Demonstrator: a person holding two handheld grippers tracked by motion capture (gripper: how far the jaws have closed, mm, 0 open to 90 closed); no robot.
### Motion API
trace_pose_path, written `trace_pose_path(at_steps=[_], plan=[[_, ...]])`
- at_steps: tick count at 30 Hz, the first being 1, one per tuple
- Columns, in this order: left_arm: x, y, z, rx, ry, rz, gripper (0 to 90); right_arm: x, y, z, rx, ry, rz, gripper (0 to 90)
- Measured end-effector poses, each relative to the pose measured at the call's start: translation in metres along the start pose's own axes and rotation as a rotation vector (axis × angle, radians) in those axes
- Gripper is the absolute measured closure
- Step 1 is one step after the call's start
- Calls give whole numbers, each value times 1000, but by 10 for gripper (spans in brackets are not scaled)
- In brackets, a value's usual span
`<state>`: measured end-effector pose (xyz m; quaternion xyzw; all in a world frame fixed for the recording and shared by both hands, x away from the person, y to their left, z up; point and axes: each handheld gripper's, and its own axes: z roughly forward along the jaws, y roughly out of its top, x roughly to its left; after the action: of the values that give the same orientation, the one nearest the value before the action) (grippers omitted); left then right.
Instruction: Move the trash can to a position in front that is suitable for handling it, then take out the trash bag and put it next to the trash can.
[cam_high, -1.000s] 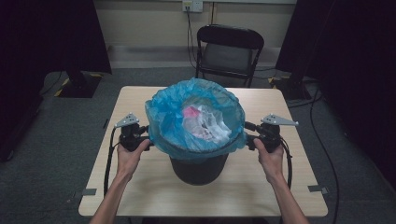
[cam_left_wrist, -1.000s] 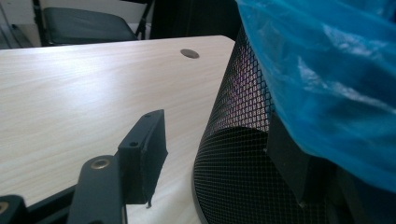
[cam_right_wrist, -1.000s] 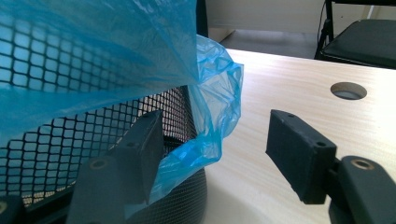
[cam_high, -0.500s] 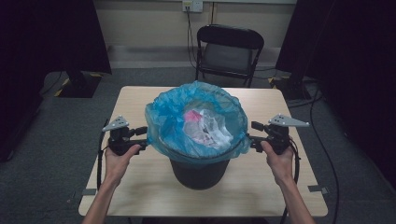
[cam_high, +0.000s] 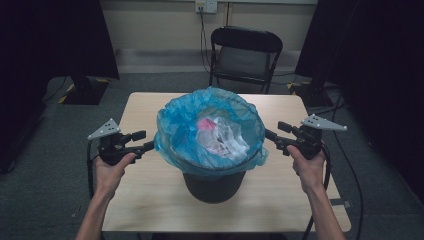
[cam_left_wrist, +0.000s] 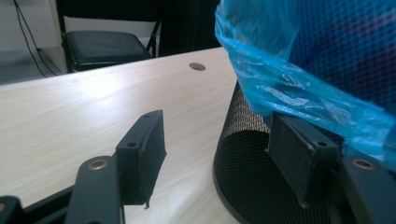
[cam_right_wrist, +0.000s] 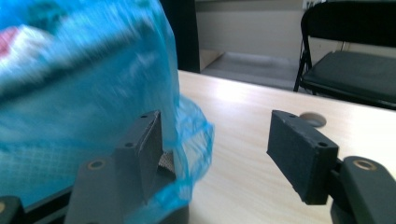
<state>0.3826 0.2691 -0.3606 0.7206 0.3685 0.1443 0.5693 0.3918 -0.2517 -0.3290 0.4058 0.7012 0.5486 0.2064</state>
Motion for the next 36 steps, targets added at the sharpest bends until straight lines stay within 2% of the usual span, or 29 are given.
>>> trace_pose_path(at_steps=[4, 7, 9, 12, 14, 17, 19, 21, 22, 24, 27, 29, 31, 32, 34, 36], plan=[[1, 8, -12, -9, 21, 24, 387, 7, 15, -4, -31, 1, -12, 365], [1, 12, -19, -23, 4, 35, 387, 13, 28, -7, -62, 21, -12, 364], [0, 14, -22, -32, 1, 35, 387, 18, 35, -7, -75, 35, -29, 358], [-4, 18, -26, -76, -46, 15, 371, 27, 43, -6, -85, 85, -38, 333], [-12, 25, -29, -98, -42, 30, 354, 34, 46, -5, -93, 97, -51, 326], [-21, 37, -28, -111, -91, 43, 316, 41, 49, -1, -83, 128, -70, 313], [-29, 45, -24, -112, -109, 60, 307, 45, 52, 2, -73, 146, -76, 311], [-36, 54, -17, -120, -168, 52, 292, 48, 54, 5, -62, 158, -78, 311], [-39, 57, -15, -122, -182, 49, 288, 49, 56, 6, -53, 156, -84, 311], [-45, 66, -7, -118, -159, 80, 277, 50, 58, 8, -49, 157, -84, 311], [-54, 77, 5, -91, -187, 80, 227, 57, 63, 9, -50, 165, -100, 312], [-60, 84, 11, -72, -164, 114, 194, 61, 66, 9, -50, 175, -107, 315], [-64, 88, 13, -85, -156, 114, 193, 67, 68, 10, -37, 189, -128, 315], [-67, 89, 15, -84, -152, 132, 193, 69, 69, 11, -32, 192, -131, 314], [-69, 91, 22, -50, -127, 149, 189, 72, 69, 11, -30, 205, -135, 312], [-66, 90, 29, -16, -132, 143, 188, 75, 70, 13, -29, 212, -136, 310]])
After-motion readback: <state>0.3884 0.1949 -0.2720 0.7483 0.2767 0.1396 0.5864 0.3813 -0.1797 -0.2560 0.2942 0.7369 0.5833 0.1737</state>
